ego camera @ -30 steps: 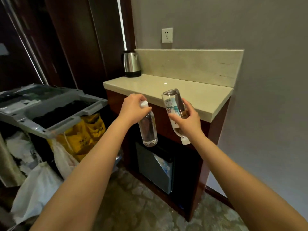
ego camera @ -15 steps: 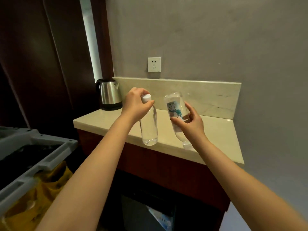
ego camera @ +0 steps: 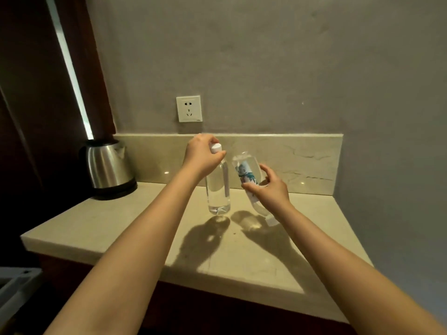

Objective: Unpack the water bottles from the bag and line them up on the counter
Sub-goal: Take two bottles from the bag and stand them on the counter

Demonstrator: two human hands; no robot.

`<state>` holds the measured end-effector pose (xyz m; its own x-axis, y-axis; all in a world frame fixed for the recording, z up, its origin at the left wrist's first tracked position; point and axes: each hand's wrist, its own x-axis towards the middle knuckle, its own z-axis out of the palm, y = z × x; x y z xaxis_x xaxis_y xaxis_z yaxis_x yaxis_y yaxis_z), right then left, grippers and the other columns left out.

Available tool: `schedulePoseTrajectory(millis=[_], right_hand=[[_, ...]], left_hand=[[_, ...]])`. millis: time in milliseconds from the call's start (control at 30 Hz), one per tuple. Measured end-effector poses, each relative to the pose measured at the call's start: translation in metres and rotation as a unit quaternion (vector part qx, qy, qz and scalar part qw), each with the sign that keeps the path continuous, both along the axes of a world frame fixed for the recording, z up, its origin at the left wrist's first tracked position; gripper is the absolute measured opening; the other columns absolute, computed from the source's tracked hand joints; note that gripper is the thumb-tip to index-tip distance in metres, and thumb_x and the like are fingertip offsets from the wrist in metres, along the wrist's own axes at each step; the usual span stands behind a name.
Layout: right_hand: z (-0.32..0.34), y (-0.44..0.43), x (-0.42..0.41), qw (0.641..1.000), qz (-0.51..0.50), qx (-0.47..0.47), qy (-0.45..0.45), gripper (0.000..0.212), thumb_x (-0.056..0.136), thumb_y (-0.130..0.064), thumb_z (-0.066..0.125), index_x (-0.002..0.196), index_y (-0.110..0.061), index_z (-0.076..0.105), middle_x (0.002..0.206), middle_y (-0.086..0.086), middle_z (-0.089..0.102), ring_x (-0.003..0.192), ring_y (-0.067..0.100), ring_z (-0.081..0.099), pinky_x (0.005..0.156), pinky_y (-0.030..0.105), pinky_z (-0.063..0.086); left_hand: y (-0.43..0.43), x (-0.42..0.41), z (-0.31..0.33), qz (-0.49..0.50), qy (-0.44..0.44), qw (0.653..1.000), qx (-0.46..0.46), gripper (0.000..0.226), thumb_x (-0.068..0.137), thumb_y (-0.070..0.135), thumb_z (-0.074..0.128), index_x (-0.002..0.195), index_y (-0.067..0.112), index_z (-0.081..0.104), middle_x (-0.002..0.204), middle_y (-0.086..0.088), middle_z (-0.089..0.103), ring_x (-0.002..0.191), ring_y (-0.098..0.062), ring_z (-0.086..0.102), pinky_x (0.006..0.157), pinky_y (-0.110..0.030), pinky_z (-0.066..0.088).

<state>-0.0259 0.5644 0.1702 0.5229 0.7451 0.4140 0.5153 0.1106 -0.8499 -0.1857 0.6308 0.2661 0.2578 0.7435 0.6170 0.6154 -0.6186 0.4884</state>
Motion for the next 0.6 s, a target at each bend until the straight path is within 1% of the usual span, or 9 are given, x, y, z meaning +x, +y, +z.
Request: schedulePoseTrajectory(millis=[67,167,233,300,400,467,533,600], right_hand=[[-0.005,0.01,0.007,0.999,-0.021,-0.022,-0.015,0.076,0.069,-0.038,0.08,0.137,-0.029,0.047,0.123,0.002,0.06,0.102,0.018,0.057,0.088,0.041,0.053],[-0.015,0.021,0.016,0.996,-0.061,-0.056,-0.023,0.074,0.069,-0.039,0.079,0.135,-0.029,0.048,0.119,0.0,0.061,0.099,0.017,0.057,0.084,0.036,0.051],[-0.022,0.028,0.02,0.994,-0.082,-0.073,-0.015,0.075,0.067,-0.041,0.078,0.134,-0.029,0.047,0.121,0.001,0.062,0.102,0.019,0.059,0.085,0.038,0.051],[-0.026,0.035,0.022,0.989,-0.103,-0.101,-0.028,0.075,0.067,-0.045,0.077,0.134,-0.028,0.047,0.125,0.0,0.062,0.106,0.021,0.06,0.085,0.038,0.051],[-0.028,0.039,0.026,0.975,-0.121,-0.169,-0.079,0.071,0.067,-0.05,0.074,0.131,-0.028,0.05,0.123,-0.002,0.063,0.104,0.02,0.061,0.078,0.033,0.049],[-0.029,0.041,0.026,0.956,-0.126,-0.229,-0.133,0.068,0.069,-0.054,0.072,0.128,-0.028,0.051,0.121,-0.003,0.063,0.102,0.019,0.061,0.076,0.031,0.049],[-0.027,0.045,0.026,0.936,-0.117,-0.277,-0.182,0.065,0.072,-0.056,0.07,0.126,-0.026,0.052,0.12,-0.003,0.064,0.104,0.019,0.06,0.08,0.032,0.051],[-0.022,0.047,0.022,0.924,-0.096,-0.297,-0.221,0.061,0.075,-0.054,0.069,0.126,-0.025,0.053,0.121,-0.002,0.064,0.106,0.02,0.06,0.084,0.034,0.051]], left_hand=[[0.018,0.01,-0.006,-0.01,-0.008,1.0,-0.022,0.03,0.08,0.027,0.069,0.105,0.011,0.065,0.112,-0.008,0.061,0.1,-0.021,0.057,0.078,-0.024,0.039],[0.041,0.024,-0.022,-0.03,0.008,0.998,-0.046,0.031,0.08,0.026,0.07,0.106,0.01,0.066,0.112,-0.011,0.061,0.103,-0.026,0.057,0.085,-0.027,0.043],[0.053,0.029,-0.028,-0.048,-0.006,0.997,-0.058,0.029,0.078,0.026,0.072,0.102,0.011,0.067,0.11,-0.01,0.062,0.101,-0.025,0.058,0.084,-0.028,0.045],[0.065,0.032,-0.03,-0.061,-0.022,0.996,-0.068,0.029,0.075,0.03,0.074,0.098,0.013,0.067,0.105,-0.005,0.061,0.095,-0.021,0.057,0.08,-0.027,0.044],[0.078,0.035,-0.039,-0.087,-0.004,0.992,-0.092,0.037,0.075,0.042,0.073,0.097,0.013,0.066,0.099,-0.003,0.061,0.09,-0.02,0.056,0.08,-0.033,0.048],[0.081,0.036,-0.053,-0.123,-0.03,0.98,-0.156,0.049,0.074,0.053,0.068,0.102,0.014,0.065,0.104,-0.004,0.062,0.094,-0.022,0.058,0.082,-0.036,0.048],[0.08,0.035,-0.071,-0.153,-0.081,0.957,-0.231,0.06,0.072,0.061,0.064,0.112,0.016,0.061,0.113,-0.001,0.061,0.102,-0.021,0.058,0.088,-0.039,0.049],[0.077,0.038,-0.085,-0.175,-0.128,0.937,-0.275,0.06,0.075,0.057,0.066,0.12,0.017,0.053,0.114,0.001,0.057,0.106,-0.02,0.056,0.094,-0.041,0.048]])
